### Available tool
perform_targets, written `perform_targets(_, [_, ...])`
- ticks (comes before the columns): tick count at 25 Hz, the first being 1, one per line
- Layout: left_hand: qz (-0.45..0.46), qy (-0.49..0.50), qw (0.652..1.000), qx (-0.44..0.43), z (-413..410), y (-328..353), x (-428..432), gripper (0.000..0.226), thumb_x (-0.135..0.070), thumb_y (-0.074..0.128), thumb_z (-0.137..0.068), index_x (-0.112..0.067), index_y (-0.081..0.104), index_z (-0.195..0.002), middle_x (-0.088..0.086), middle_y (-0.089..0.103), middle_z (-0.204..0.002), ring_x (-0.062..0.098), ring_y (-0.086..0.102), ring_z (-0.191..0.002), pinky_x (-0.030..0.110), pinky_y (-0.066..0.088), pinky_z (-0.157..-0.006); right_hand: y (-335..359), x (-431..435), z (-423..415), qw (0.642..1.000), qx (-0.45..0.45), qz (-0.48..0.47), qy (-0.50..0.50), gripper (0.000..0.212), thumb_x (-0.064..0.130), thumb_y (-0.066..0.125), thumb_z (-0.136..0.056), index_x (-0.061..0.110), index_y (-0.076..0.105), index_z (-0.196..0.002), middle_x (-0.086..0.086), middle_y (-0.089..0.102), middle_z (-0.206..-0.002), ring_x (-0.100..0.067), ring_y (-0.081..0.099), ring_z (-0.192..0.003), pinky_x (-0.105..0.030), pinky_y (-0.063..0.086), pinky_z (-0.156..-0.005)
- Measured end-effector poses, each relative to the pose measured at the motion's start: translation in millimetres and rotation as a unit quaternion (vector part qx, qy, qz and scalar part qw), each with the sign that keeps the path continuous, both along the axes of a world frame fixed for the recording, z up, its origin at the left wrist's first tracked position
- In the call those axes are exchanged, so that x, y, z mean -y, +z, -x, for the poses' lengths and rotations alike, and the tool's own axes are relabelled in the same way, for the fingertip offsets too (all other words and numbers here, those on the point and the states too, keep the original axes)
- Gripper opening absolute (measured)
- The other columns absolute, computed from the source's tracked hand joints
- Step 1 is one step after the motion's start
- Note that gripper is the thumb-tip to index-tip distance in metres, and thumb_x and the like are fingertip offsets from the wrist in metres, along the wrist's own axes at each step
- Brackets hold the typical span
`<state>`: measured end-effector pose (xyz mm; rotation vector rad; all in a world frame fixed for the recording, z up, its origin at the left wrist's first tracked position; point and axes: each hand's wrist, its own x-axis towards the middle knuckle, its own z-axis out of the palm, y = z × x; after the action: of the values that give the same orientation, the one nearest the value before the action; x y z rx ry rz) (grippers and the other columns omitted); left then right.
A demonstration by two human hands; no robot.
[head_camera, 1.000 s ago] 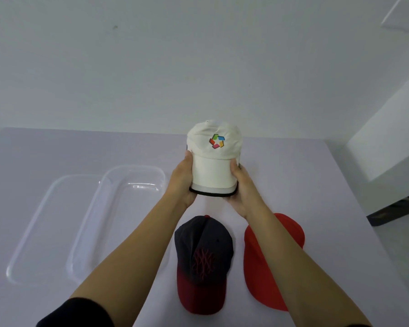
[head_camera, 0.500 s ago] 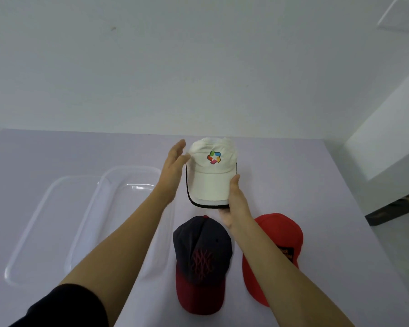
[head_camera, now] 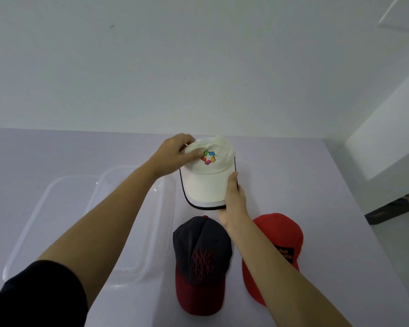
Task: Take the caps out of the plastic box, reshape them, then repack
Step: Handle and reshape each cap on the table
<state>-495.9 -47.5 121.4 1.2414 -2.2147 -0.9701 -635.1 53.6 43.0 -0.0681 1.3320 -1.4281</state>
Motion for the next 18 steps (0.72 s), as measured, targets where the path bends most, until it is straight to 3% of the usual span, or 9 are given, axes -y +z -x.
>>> perform_targets(2, [0.008,-0.005,1.000,-0.010,1,1,3,0.024,-0.033,0.064,-0.087,-0.021,0.054,-0.105,-0.005,0.057,-0.077,0.006,0.050,-0.066,0.009,0.037,-0.056,4,1,3,1.000,-0.005,0.003,-0.007,0.050,0.052,0.047,-0.090,0.014,0.047,-0.123,-0.008,0.063,-0.113,-0.024,0.065,-0.095,-0.033,0.057,-0.066])
perform_targets(3, [0.013,-0.004,1.000,0.001,1,1,3,0.021,-0.032,0.064,-0.087,-0.020,0.058,-0.103,-0.002,0.058,-0.076,0.010,0.049,-0.065,0.010,0.036,-0.054,5,1,4,1.000,-0.010,0.004,-0.005,0.050,0.051,0.047,-0.090,0.014,0.048,-0.123,-0.007,0.064,-0.113,-0.024,0.065,-0.094,-0.032,0.057,-0.064])
perform_targets(5, [0.017,0.002,1.000,0.023,3,1,5,0.018,-0.033,0.064,-0.087,-0.015,0.063,-0.084,0.000,0.056,-0.071,0.013,0.046,-0.064,0.014,0.032,-0.051,6,0,4,1.000,-0.023,0.006,0.002,0.049,0.051,0.048,-0.090,0.015,0.048,-0.122,-0.006,0.064,-0.112,-0.022,0.065,-0.093,-0.030,0.055,-0.062])
perform_targets(7, [0.016,-0.010,0.999,0.045,5,5,7,0.033,-0.035,0.066,-0.084,-0.005,0.059,-0.071,0.002,0.049,-0.067,0.012,0.040,-0.060,0.015,0.029,-0.050,7,-1,5,0.999,-0.040,0.000,0.002,0.047,0.052,0.048,-0.089,0.016,0.049,-0.119,-0.005,0.064,-0.111,-0.022,0.065,-0.092,-0.031,0.056,-0.063])
perform_targets(9, [-0.003,-0.028,0.998,0.049,8,12,8,0.036,-0.037,0.071,-0.080,-0.003,0.058,-0.074,0.000,0.050,-0.075,0.012,0.042,-0.064,0.015,0.031,-0.055,7,-2,7,0.998,-0.056,-0.002,-0.002,0.046,0.052,0.048,-0.089,0.017,0.049,-0.118,-0.005,0.063,-0.109,-0.023,0.064,-0.093,-0.034,0.057,-0.068])
perform_targets(12, [-0.033,-0.046,0.996,0.064,12,25,6,0.037,-0.044,0.075,-0.073,-0.017,0.060,-0.093,-0.006,0.060,-0.083,0.011,0.053,-0.075,0.022,0.038,-0.062,9,-1,6,0.997,-0.072,-0.001,-0.001,0.043,0.052,0.048,-0.089,0.017,0.050,-0.115,-0.005,0.063,-0.108,-0.022,0.063,-0.094,-0.038,0.056,-0.078])
perform_targets(16, [-0.062,-0.114,0.979,0.161,24,43,8,0.046,-0.049,0.067,-0.079,-0.003,0.064,-0.082,0.005,0.057,-0.073,0.015,0.047,-0.064,0.027,0.033,-0.061,9,-1,-1,0.995,-0.101,0.012,0.010,0.036,0.053,0.049,-0.088,0.022,0.052,-0.106,-0.004,0.063,-0.110,-0.023,0.063,-0.098,-0.044,0.054,-0.088])
perform_targets(18, [-0.069,-0.112,0.972,0.193,31,51,8,0.050,-0.052,0.063,-0.081,-0.002,0.065,-0.084,0.005,0.060,-0.074,0.017,0.051,-0.066,0.029,0.036,-0.064,9,0,-4,0.994,-0.108,0.017,0.019,0.034,0.052,0.048,-0.089,0.023,0.051,-0.105,-0.004,0.063,-0.109,-0.022,0.063,-0.097,-0.043,0.055,-0.086])
